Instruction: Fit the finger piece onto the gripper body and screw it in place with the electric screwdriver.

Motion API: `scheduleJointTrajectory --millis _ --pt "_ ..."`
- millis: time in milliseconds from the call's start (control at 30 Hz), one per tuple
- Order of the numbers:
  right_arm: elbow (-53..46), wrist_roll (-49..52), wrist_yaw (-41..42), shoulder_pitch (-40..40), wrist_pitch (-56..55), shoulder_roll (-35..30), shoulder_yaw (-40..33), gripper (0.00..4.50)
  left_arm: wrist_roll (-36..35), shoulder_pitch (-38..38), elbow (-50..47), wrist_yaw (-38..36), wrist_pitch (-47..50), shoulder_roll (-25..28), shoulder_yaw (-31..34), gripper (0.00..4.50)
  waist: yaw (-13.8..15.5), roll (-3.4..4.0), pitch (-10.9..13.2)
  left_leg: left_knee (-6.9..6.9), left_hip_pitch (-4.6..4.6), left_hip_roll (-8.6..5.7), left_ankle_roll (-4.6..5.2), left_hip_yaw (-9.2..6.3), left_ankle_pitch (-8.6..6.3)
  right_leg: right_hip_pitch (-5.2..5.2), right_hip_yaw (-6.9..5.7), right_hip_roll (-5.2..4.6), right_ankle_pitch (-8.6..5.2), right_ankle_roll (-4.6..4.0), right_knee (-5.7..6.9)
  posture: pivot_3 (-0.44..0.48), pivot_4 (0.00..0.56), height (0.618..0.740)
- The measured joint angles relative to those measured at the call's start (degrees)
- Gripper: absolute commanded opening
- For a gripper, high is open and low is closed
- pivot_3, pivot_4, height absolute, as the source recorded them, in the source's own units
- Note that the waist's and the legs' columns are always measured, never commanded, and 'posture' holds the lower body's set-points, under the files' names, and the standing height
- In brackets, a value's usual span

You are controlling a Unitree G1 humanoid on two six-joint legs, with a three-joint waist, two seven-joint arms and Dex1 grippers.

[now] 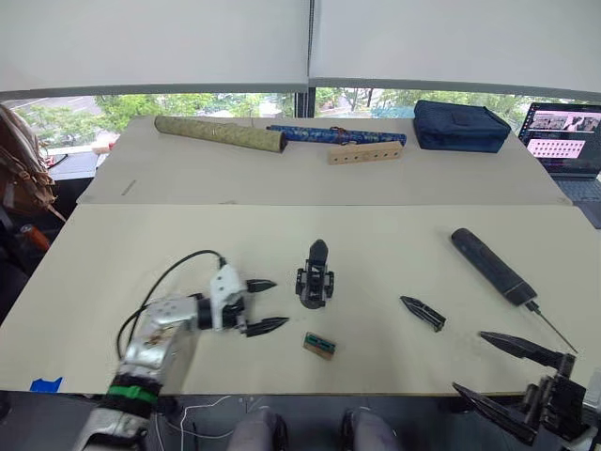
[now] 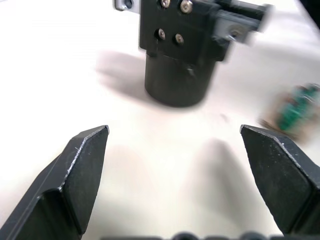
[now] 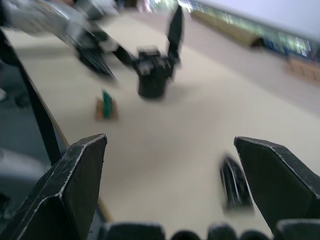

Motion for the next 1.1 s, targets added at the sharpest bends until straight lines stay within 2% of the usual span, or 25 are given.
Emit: scheduleJointTrajectory --millis 67,200,367,467,600,667,733,767,833,967,1100 --pt "0.21 -0.20 -0.78 1.86 0.57 0.09 -1.79 4.50 -3.27 -0.08 -3.43 -0.83 1.56 2.59 3.05 4.46 0.51 -0.02 0.01 0.04 -0.12 -0.02 -0.33 0.01 -0.20 -0.15 0.04 -0.07 0.01 0.01 -0.02 0.000 0.150 0.740" --pt "0.08 -1.01 -1.82 3.98 0.57 1.97 -3.04 4.50 -9.45 -1.77 -9.57 -4.45 6.14 8.56 7.26 4.46 0.93 0.02 -0.01 0.04 -0.11 -0.03 -0.35 0.10 -0.16 -0.19 0.10 0.00 0.01 0.02 0.02 0.000 0.150 0.740" --pt "-4.87 -4.89 -11.04 3.48 7.55 0.96 -3.27 4.50 -11.94 -1.06 -11.28 -7.83 11.81 13.82 7.66 4.46 0.27 0.06 -0.02 0.01 -0.20 -0.03 -0.25 0.21 0.06 -0.40 0.15 0.11 -0.01 0.03 0.15 0.000 0.150 0.740" --pt "-11.14 -2.33 -14.43 1.43 14.82 -3.80 -3.46 4.50 -12.95 -1.53 -12.35 -7.76 13.11 13.77 7.75 4.46 0.12 0.03 -0.01 0.02 -0.25 -0.03 -0.22 0.19 0.15 -0.40 0.14 0.16 -0.01 0.02 0.15 0.000 0.150 0.740" --pt "-17.50 5.24 -21.79 -3.69 36.94 -18.67 -4.21 4.50 -14.12 -1.36 -16.86 -5.90 13.93 13.13 8.36 4.46 -0.03 -0.06 -0.01 0.07 -0.45 -0.04 -0.13 0.17 0.20 -0.34 0.17 0.15 0.05 -0.04 0.12 0.000 0.150 0.740" --pt "-18.40 8.78 -24.97 -7.43 44.66 -22.85 -4.13 4.50 -14.04 -0.94 -17.65 -5.17 13.90 12.84 8.40 4.46 0.03 -0.08 0.00 0.06 -0.50 -0.05 -0.13 0.15 0.20 -0.40 0.13 0.17 0.05 -0.05 0.13 0.000 0.150 0.740" --pt "-18.34 11.37 -28.95 -14.74 55.96 -32.77 -0.43 4.50 -13.83 0.48 -18.22 -4.83 13.75 12.88 8.62 4.46 -0.27 -0.02 0.02 0.05 -0.58 -0.07 -0.11 0.22 0.20 -0.49 0.16 0.16 0.05 -0.06 0.14 0.000 0.150 0.740" --pt "-18.04 14.29 -31.89 -21.41 62.48 -37.46 2.77 4.50 -13.78 0.89 -18.86 -4.66 13.78 12.73 8.26 4.46 -0.44 -0.05 0.04 0.06 -0.64 -0.06 -0.11 0.17 0.21 -0.52 0.11 0.19 0.05 -0.07 0.13 0.000 0.150 0.740" --pt "-17.46 17.60 -34.46 -29.50 68.47 -40.52 7.62 4.50 -13.79 1.31 -20.12 -4.06 13.78 12.16 7.80 4.46 -0.37 -0.18 0.09 0.06 -0.72 -0.06 -0.13 0.08 0.23 -0.53 0.03 0.23 0.04 -0.09 0.09 0.000 0.150 0.740" --pt "-14.72 17.25 -37.66 -42.57 74.97 -40.58 20.59 4.50 -13.63 1.55 -21.71 -2.44 13.77 11.10 6.80 4.46 0.23 -0.25 0.13 0.15 -0.97 -0.16 -0.10 0.04 0.23 -0.57 -0.05 0.23 0.03 -0.07 -0.01 0.000 0.150 0.740" --pt "-8.75 10.19 -38.14 -54.74 79.27 -39.21 35.20 4.50 -13.32 2.14 -22.73 -1.38 13.75 10.43 6.35 4.46 -0.17 -0.27 0.14 0.27 -0.99 -0.21 0.02 0.17 0.27 -0.56 -0.01 0.18 0.09 0.06 -0.01 0.000 0.150 0.740"
